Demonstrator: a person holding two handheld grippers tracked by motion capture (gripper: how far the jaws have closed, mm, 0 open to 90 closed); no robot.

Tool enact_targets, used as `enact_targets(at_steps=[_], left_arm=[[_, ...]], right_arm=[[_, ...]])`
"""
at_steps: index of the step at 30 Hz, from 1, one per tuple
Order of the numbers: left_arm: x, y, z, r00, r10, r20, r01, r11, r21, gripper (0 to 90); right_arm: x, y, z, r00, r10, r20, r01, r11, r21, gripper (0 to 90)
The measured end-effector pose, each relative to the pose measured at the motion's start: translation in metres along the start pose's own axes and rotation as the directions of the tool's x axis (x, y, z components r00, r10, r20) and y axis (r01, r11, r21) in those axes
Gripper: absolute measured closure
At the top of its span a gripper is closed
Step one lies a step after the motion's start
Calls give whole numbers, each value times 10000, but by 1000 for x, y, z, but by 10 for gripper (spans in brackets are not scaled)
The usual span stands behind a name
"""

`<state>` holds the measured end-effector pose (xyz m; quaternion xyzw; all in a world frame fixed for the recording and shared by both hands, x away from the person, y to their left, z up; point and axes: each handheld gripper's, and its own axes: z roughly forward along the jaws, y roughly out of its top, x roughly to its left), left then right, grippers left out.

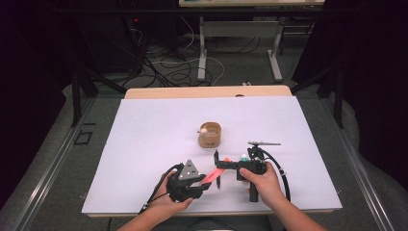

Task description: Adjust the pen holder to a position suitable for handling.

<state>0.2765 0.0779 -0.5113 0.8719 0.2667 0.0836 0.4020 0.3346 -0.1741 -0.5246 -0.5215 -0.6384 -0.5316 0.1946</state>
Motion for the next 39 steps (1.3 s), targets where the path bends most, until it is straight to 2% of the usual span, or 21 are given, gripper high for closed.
enact_targets(at_steps=[4,6,9,11,16,20,24,29,30,33,39], left_arm=[[0,0,0,10000,20,-7,-20,10000,-13,657],[0,0,0,10000,-29,19,29,10000,-11,656],[1,0,-1,9999,-104,104,103,9999,95,653],[2,0,0,9994,-320,101,320,9995,45,648],[8,-1,0,9979,-642,23,642,9978,135,582],[13,-2,0,9971,-734,-218,736,9973,77,526],[20,-4,0,9961,-781,-400,781,9969,-18,498],[27,-6,-1,9942,-899,-597,899,9960,-28,478],[28,-7,0,9930,-1025,-584,1025,9947,-28,472],[32,-8,2,9912,-1096,-742,1109,9937,140,448],[42,-10,2,9870,-1350,-873,1374,9903,217,438]], right_arm=[[0,1,-1,9995,262,-202,-260,9996,115,714],[-2,1,-1,9991,193,-372,-186,9996,196,726],[0,2,0,9964,552,-636,-545,9984,120,741],[0,2,0,9971,434,-623,-427,9990,134,744],[0,7,-2,9991,138,-399,-140,9999,-46,746],[-2,15,-6,9999,-129,66,132,9993,-354,746],[-4,26,-11,9974,-485,536,523,9960,-730,746],[-4,42,-18,9944,-711,780,798,9902,-1144,746],[-2,45,-18,9949,-646,778,739,9896,-1231,745],[1,55,-18,9893,-969,1091,1123,9830,-1453,745],[15,76,-22,9761,-1582,1491,1781,9752,-1315,745]])
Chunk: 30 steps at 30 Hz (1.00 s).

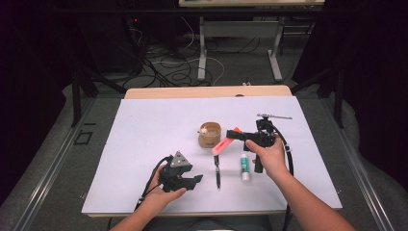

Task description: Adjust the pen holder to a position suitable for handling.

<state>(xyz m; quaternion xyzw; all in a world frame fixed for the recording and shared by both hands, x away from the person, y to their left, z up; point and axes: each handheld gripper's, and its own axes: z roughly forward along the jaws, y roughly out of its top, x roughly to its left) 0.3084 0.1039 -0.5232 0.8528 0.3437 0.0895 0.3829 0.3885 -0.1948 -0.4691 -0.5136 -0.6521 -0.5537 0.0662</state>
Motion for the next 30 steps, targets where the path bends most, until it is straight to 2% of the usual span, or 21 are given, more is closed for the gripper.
enact_targets(at_steps=[3,5,7,8,11,14,16,19,20,22,23,26,27,29,30], left_arm=[[6,0,-1,9999,-43,-142,42,9999,-102,406],[9,-1,-1,9993,-355,99,358,9989,-304,389],[11,0,-3,9997,-238,3,238,9991,-353,364],[12,0,-3,9996,-299,14,300,9988,-387,346],[14,1,-5,9997,-198,-115,191,9983,-553,330],[16,1,-7,9993,-302,-205,288,9975,-642,323],[18,1,-10,9992,-168,-354,142,9974,-711,320],[21,1,-12,9982,-324,-502,279,9959,-865,260],[22,0,-12,9980,-438,-456,390,9941,-1012,247],[24,0,-13,9978,-357,-562,296,9938,-1069,208],[25,0,-13,9972,-550,-511,485,9916,-1202,183],[27,0,-13,9971,-570,-510,498,9898,-1331,155],[27,0,-13,9969,-620,-490,548,9891,-1367,144],[28,0,-13,9967,-722,-377,661,9874,-1439,93],[28,0,-12,9959,-768,-469,693,9870,-1450,61]], right_arm=[[6,11,-1,9985,-454,300,459,9988,-165,745],[10,18,-1,9967,-677,438,686,9975,-193,745],[14,24,0,9956,-767,540,784,9965,-296,745],[16,27,1,9942,-893,598,917,9951,-370,745],[20,35,4,9887,-1285,771,1322,9902,-451,745],[23,43,7,9840,-1500,959,1547,9870,-433,745],[24,47,10,9813,-1581,1095,1641,9853,-477,745],[25,54,14,9765,-1711,1311,1792,9824,-523,745],[25,55,15,9741,-1781,1391,1870,9809,-529,745],[26,59,18,9704,-1856,1542,1958,9792,-535,745],[26,60,20,9678,-1935,1612,2046,9773,-551,745],[27,63,25,9546,-2275,1921,2409,9693,-493,745],[27,63,27,9528,-2299,1982,2436,9687,-473,745],[26,64,31,9474,-2379,2140,2529,9664,-453,745],[25,65,33,9437,-2457,2213,2603,9647,-392,745]])
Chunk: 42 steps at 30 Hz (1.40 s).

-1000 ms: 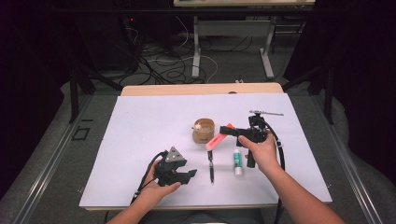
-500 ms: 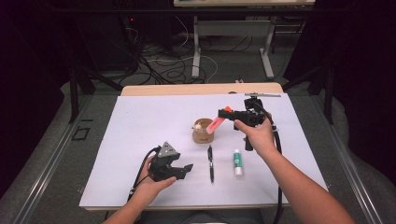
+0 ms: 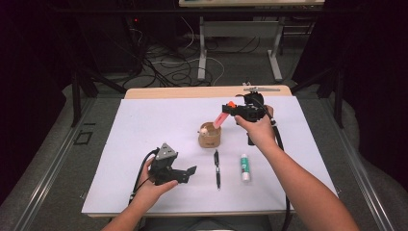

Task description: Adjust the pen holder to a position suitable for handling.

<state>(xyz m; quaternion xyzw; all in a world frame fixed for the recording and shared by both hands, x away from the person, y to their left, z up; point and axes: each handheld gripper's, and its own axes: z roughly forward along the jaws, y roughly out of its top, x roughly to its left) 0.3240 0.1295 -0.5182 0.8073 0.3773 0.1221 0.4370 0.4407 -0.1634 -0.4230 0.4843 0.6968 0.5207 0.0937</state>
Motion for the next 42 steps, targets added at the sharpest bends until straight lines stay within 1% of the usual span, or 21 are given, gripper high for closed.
enact_targets(at_steps=[2,3,5,6,7,10,12,15,18,21,22,26,29,32,34,36,40,42], left_arm=[[1,0,1,10000,-37,-66,37,10000,-26,23],[2,0,1,9999,-99,-58,100,9999,40,2],[3,-1,1,9997,-162,-208,163,9999,46,2],[4,-1,1,9996,-192,-190,194,9998,90,2],[5,-1,2,9993,-262,-265,262,9997,-9,2],[7,-2,1,9987,-404,-324,404,9992,-15,2],[7,-2,1,9986,-421,-327,420,9991,-24,2],[8,-2,1,9986,-373,-366,373,9993,4,2],[9,-3,1,9987,-360,-347,362,9993,55,2],[9,-3,1,9987,-363,-350,364,9993,45,2],[9,-3,1,9987,-355,-354,358,9993,75,2],[10,-4,2,9981,-485,-378,488,9988,63,3],[11,-4,2,9978,-515,-420,520,9986,99,2],[11,-4,2,9978,-528,-406,532,9985,105,2],[12,-5,2,9977,-539,-401,544,9985,104,2],[12,-5,2,9978,-528,-408,533,9985,107,2],[12,-5,2,9978,-521,-418,525,9986,106,2],[12,-5,2,9977,-519,-435,524,9986,117,2]], right_arm=[[0,-1,5,9998,-127,154,126,9999,107,745],[0,-2,7,9995,-194,262,190,9997,155,745],[0,-3,12,9987,-305,397,292,9990,331,744],[-1,-4,15,9980,-435,467,419,9985,344,744],[-1,-5,17,9975,-485,517,464,9981,405,744],[0,-7,25,9954,-673,684,633,9963,589,744],[1,-9,31,9929,-916,764,860,9935,741,744],[3,-13,39,9854,-1396,977,1299,9866,992,744],[3,-16,46,9800,-1697,1036,1571,9803,1196,744],[3,-19,51,9792,-1687,1129,1534,9792,1326,744],[3,-19,53,9804,-1632,1107,1475,9794,1382,744],[2,-23,60,9786,-1684,1184,1479,9752,1646,744],[3,-26,65,9763,-1811,1184,1570,9695,1882,744],[4,-29,70,9718,-2052,1166,1791,9630,2016,743],[5,-31,72,9684,-2173,1220,1869,9572,2211,743],[5,-31,73,9664,-2239,1259,1931,9565,2188,742],[4,-31,73,9685,-2151,1252,1846,9582,2184,739],[4,-31,72,9679,-2167,1277,1854,9578,2197,736]])
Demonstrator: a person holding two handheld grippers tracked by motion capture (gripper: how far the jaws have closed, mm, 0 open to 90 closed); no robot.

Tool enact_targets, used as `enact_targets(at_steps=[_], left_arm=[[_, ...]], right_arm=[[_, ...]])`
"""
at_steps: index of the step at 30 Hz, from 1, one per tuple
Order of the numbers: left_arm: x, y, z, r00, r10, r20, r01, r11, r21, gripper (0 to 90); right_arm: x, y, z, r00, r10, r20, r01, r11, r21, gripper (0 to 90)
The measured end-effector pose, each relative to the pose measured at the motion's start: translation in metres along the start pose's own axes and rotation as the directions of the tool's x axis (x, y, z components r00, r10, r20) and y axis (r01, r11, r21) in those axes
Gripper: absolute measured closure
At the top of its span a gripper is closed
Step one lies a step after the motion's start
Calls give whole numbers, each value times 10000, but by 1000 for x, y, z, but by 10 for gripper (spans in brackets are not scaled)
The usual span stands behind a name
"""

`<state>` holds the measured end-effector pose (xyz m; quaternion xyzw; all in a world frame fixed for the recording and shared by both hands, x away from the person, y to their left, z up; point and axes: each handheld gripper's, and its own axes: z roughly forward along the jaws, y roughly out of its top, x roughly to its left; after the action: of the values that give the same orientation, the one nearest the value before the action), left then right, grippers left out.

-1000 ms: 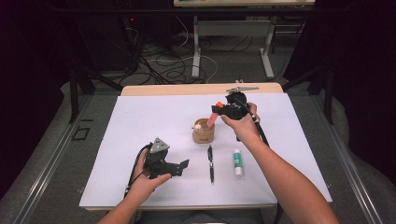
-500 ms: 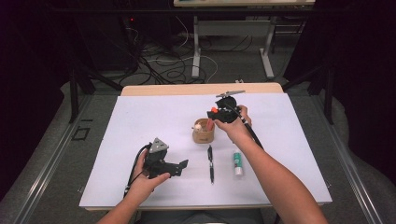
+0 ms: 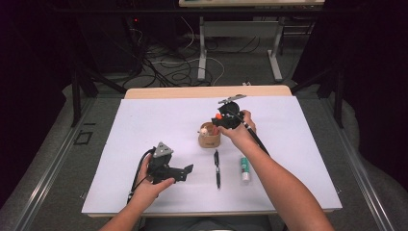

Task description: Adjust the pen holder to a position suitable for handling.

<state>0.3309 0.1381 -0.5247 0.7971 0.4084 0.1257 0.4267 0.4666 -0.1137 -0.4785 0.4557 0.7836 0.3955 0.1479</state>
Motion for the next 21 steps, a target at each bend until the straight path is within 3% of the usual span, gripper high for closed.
enact_targets(at_steps=[21], left_arm=[[3,0,-1,9999,-60,-82,60,10000,21,3]], right_arm=[[-6,4,-23,9986,409,-328,-431,9966,-709,536]])
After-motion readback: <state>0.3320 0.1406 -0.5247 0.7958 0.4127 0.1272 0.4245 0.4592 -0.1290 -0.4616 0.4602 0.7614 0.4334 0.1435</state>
